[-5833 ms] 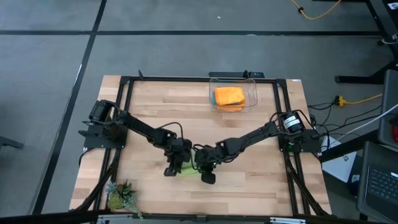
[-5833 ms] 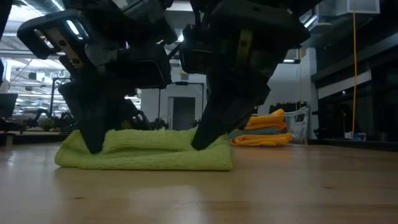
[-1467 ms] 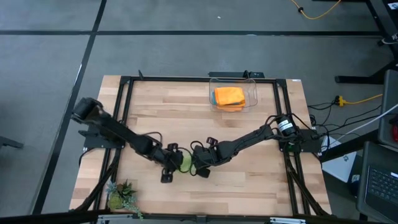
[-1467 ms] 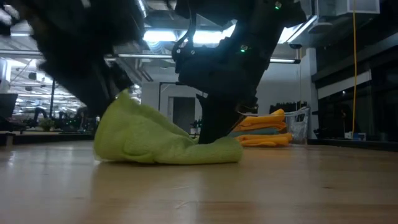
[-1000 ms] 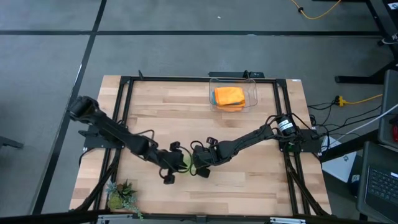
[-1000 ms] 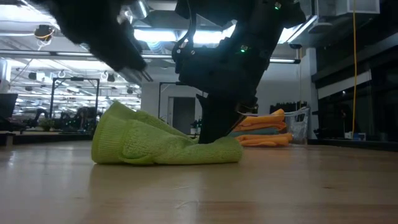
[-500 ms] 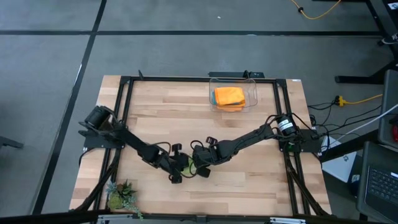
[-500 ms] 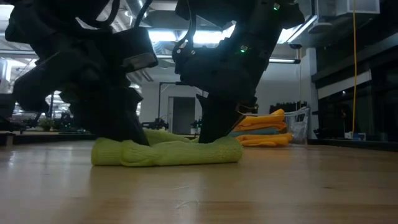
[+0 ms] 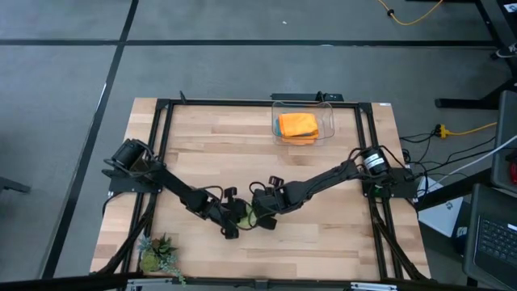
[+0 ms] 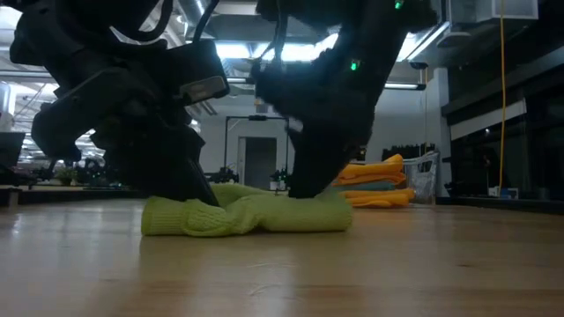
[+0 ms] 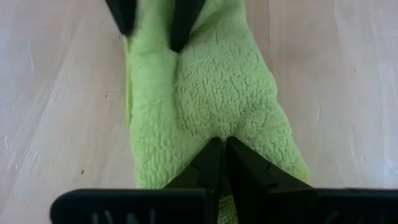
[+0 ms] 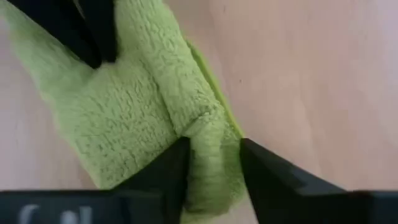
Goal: Fold microfiber towels
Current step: Fold the green microfiber towel, then stack the folded green microfiber towel on top of the orange microfiber towel in the transparent bin
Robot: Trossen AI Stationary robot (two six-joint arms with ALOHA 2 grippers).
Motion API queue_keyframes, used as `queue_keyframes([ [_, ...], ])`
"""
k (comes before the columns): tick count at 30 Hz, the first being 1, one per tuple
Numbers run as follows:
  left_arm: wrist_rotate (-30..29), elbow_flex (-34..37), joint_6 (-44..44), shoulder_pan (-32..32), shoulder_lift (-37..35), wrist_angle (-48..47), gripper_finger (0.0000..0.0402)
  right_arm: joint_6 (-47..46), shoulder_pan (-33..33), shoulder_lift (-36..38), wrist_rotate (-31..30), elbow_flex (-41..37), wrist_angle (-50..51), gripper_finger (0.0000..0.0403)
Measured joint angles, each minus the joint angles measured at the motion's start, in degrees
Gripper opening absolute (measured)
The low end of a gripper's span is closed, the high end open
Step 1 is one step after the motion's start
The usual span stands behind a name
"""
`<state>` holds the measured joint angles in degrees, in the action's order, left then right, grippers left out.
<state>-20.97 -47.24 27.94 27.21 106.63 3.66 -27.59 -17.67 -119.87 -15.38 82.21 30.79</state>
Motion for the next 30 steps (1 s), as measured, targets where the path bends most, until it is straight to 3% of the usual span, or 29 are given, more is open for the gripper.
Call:
queue_keyframes([
  [5, 0.05, 0.10, 0.02, 0.06, 0.00, 0.31, 0.0024, -0.79, 1.05, 5.07, -1.58, 0.11, 2.78, 0.0197],
  [14, 3.47, 0.91, -3.46, 0.30, -6.32, -1.67, 0.0023, -5.18, 0.65, 10.11, -4.27, 0.26, 8.12, 0.0204],
  [26, 1.83, 0.55, -9.04, 0.39, -13.63, -4.82, 0.0023, 5.71, -5.58, 10.67, -4.24, 0.24, -1.75, 0.0204],
  [30, 1.37, 0.55, -9.04, -0.48, -13.62, -8.92, 0.0023, 12.98, -6.75, 8.36, 2.64, -0.21, -9.52, 0.0204],
])
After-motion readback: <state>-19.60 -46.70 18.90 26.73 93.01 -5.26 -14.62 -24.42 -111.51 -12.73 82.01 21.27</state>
